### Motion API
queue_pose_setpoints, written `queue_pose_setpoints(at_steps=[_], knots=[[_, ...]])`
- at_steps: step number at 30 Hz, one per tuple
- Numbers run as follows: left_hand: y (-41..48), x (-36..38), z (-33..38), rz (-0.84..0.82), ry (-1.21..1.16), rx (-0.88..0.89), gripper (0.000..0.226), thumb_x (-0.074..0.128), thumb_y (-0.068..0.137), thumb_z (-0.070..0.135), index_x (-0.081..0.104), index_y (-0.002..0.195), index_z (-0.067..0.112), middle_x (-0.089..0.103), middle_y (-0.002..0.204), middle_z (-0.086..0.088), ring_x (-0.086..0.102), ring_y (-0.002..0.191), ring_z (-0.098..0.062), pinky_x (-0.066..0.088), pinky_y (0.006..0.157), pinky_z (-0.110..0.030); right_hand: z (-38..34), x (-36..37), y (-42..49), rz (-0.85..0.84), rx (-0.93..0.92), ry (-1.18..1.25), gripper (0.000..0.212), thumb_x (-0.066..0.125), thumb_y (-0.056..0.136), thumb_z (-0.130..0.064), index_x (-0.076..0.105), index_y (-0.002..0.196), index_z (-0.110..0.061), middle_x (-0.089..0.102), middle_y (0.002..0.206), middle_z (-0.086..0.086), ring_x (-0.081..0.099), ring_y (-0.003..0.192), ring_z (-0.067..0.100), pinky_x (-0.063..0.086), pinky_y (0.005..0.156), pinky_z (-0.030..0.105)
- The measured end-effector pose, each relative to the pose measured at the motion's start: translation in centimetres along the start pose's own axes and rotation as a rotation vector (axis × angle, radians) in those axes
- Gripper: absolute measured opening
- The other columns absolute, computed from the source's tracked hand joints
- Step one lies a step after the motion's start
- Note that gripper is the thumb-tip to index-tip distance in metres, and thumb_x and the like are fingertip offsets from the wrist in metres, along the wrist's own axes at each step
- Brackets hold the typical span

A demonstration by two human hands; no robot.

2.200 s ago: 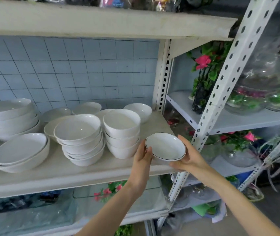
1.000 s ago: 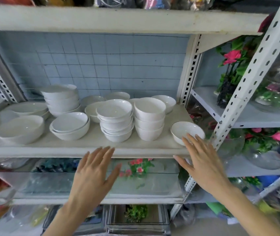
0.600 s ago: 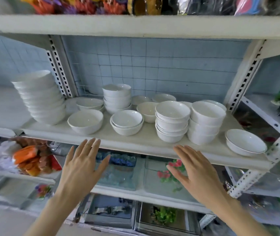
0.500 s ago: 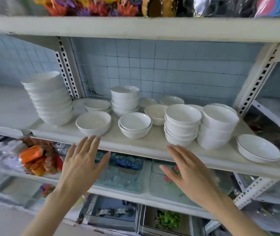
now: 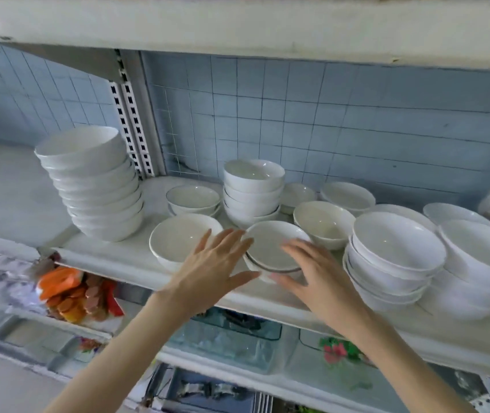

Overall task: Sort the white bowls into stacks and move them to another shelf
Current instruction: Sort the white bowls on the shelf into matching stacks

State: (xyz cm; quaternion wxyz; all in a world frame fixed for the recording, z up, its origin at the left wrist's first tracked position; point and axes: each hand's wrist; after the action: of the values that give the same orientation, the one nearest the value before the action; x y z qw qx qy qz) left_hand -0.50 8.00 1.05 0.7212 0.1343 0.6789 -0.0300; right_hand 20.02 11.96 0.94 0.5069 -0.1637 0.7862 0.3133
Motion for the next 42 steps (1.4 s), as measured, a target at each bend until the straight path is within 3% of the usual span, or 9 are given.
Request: queue_pose_setpoints(at_steps=[4,7,15,18,22,28,32,38,42], knots=[[1.0,0.6,-1.2,0.018,0.053,0.061,0.078,0.01,0.091,0.068,0.06,0.124,0.017,0.062,0.126,-0.002,0.058,0.118,-0.021,0.045,0.097,-0.045,0.9,-0.1,1.0,-0.149,-0.002,0.079,0.071,0.021,0.077,-0.079,0.068,0.093,-0.028,0.068,0.09,-0.012,0.057,0.094,0.013,0.014,0.109,0.019],[1.4,1.0,-2.0,0.044,0.012,0.122,0.076,0.013,0.091,0.068,0.061,0.121,0.018,0.063,0.125,-0.004,0.059,0.117,-0.021,0.046,0.096,-0.045,1.2,0.2,1.1,-0.175,0.018,0.118,0.066,0.026,0.076,-0.078,0.068,0.084,-0.028,0.067,0.075,-0.01,0.044,0.089,0.01,0.019,0.1,0.019],[2.2,-0.6,-3.9,0.071,-0.13,0.19,0.083,0.019,0.083,0.075,0.052,0.132,0.017,0.053,0.138,-0.001,0.05,0.127,-0.018,0.035,0.106,-0.036,-0.7,-1.3,1.5,-0.183,0.133,0.213,0.041,0.051,0.073,-0.062,0.07,0.091,-0.031,0.067,0.09,-0.02,0.045,0.095,-0.005,0.034,0.085,0.008],[1.7,-2.3,-5.9,0.211,-0.191,0.081,0.055,0.03,0.093,0.053,0.057,0.126,0.018,0.059,0.129,0.003,0.057,0.116,-0.018,0.044,0.093,-0.032,-2.1,-1.8,2.6,-0.114,0.128,0.211,0.046,0.05,0.076,-0.062,0.066,0.106,-0.031,0.061,0.108,-0.024,0.046,0.1,-0.012,0.021,0.105,0.011],[1.0,-2.4,-10.2,0.35,-0.322,-0.109,0.024,0.048,0.097,0.015,0.057,0.117,0.007,0.058,0.123,-0.007,0.057,0.108,-0.029,0.052,0.08,-0.043,-5.0,-1.2,5.5,-0.066,0.052,0.235,0.054,0.045,0.08,-0.061,0.058,0.123,-0.03,0.054,0.126,-0.022,0.048,0.116,-0.003,0.034,0.104,0.024],[2.5,-1.7,-13.0,0.187,-0.647,-0.489,0.056,0.045,0.098,0.01,0.018,0.144,-0.008,0.023,0.15,-0.024,0.029,0.137,-0.034,0.022,0.1,-0.023,-8.6,2.6,12.2,-0.109,-0.004,0.23,0.046,0.055,0.093,-0.036,0.048,0.134,-0.016,0.045,0.141,-0.005,0.043,0.127,0.011,0.033,0.105,0.027],[4.0,-1.7,-13.7,0.062,-0.906,-0.711,0.027,0.047,0.097,0.019,0.036,0.117,0.004,0.049,0.127,-0.018,0.048,0.117,-0.033,0.032,0.076,-0.026,-9.6,4.6,15.3,-0.223,0.175,0.177,0.047,0.052,0.095,-0.03,0.045,0.13,0.0,0.049,0.135,0.014,0.045,0.124,0.027,0.032,0.094,0.028],[4.7,-0.5,-14.2,0.152,-1.134,-0.756,0.031,0.051,0.088,0.018,0.051,0.116,0.005,0.061,0.111,-0.013,0.057,0.105,-0.032,0.047,0.087,-0.039,-9.7,6.3,15.4,-0.281,0.316,0.248,0.055,0.048,0.096,-0.038,0.035,0.139,-0.006,0.041,0.142,0.011,0.04,0.13,0.026,0.029,0.092,0.024],[4.7,-0.1,-13.9,0.272,-1.271,-0.756,0.017,0.051,0.082,0.013,0.053,0.099,0.015,0.062,0.092,-0.002,0.059,0.095,-0.027,0.047,0.079,-0.033,-9.5,6.4,15.3,-0.277,0.369,0.346,0.061,0.048,0.096,-0.039,0.028,0.146,-0.01,0.032,0.151,0.006,0.031,0.138,0.019,0.026,0.1,0.02]])
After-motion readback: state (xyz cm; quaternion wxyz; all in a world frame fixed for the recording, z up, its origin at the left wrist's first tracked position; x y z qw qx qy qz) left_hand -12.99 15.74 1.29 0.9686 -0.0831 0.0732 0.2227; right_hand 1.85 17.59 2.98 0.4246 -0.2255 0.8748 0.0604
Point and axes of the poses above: each hand's wrist, its own y-axis towards the middle knuckle, its own x-axis out of the palm, z = x × y
